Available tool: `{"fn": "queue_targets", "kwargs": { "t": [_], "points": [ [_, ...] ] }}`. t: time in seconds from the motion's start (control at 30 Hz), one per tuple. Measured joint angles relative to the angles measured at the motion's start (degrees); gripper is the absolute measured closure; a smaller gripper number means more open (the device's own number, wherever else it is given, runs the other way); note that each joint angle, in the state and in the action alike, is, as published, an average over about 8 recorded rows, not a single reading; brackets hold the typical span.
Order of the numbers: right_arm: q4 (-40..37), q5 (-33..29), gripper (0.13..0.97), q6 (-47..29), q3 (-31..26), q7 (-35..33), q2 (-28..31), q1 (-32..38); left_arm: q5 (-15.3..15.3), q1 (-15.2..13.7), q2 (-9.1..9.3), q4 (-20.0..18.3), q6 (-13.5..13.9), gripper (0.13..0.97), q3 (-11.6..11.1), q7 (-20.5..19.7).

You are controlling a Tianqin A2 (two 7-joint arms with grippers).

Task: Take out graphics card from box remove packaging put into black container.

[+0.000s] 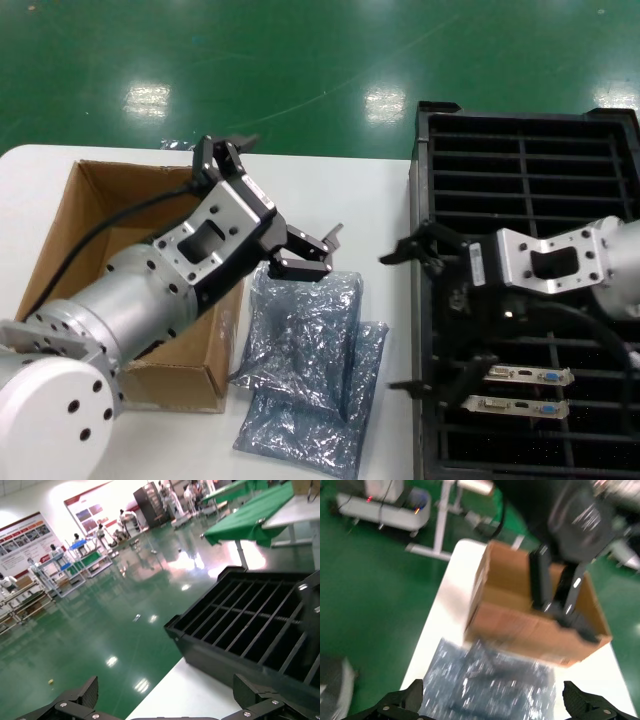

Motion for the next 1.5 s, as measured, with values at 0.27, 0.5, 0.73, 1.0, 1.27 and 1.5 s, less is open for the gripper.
{"fn": "queue_targets", "kwargs": {
  "t": [0.27, 0.5, 0.73, 1.0, 1.27, 1.5],
  "points": [
    [0.96, 2.04, 0.129, 9.47, 6.28, -2.12, -2.86, -8.97, -9.4, 3.53, -0.09, 2.49, -6.6, 0.143, -0.79, 5.68],
    [1.81, 3.84, 0.129, 17.75, 11.8, -3.98, -5.38, -16.84, -17.67, 6.62, -0.16, 4.68, -12.41, 0.132, -1.47, 10.67],
    [2.65, 5.63, 0.129, 26.1, 17.31, -5.85, -7.9, -24.72, -25.9, 9.71, -0.24, 6.85, -18.19, 0.132, -2.17, 15.63],
    [3.61, 7.68, 0.129, 35.6, 23.62, -7.97, -10.76, -33.68, -35.35, 13.25, -0.33, 9.36, -24.82, 0.132, -2.95, 21.35],
    [4.58, 9.72, 0.129, 45.07, 29.91, -10.08, -13.63, -42.65, -44.77, 16.77, -0.42, 11.85, -31.44, 0.132, -3.74, 27.04],
    [5.42, 11.52, 0.129, 53.37, 35.42, -11.95, -16.14, -50.52, -53.03, 19.87, -0.5, 14.04, -37.24, 0.132, -4.43, 32.02]
  ]
}}
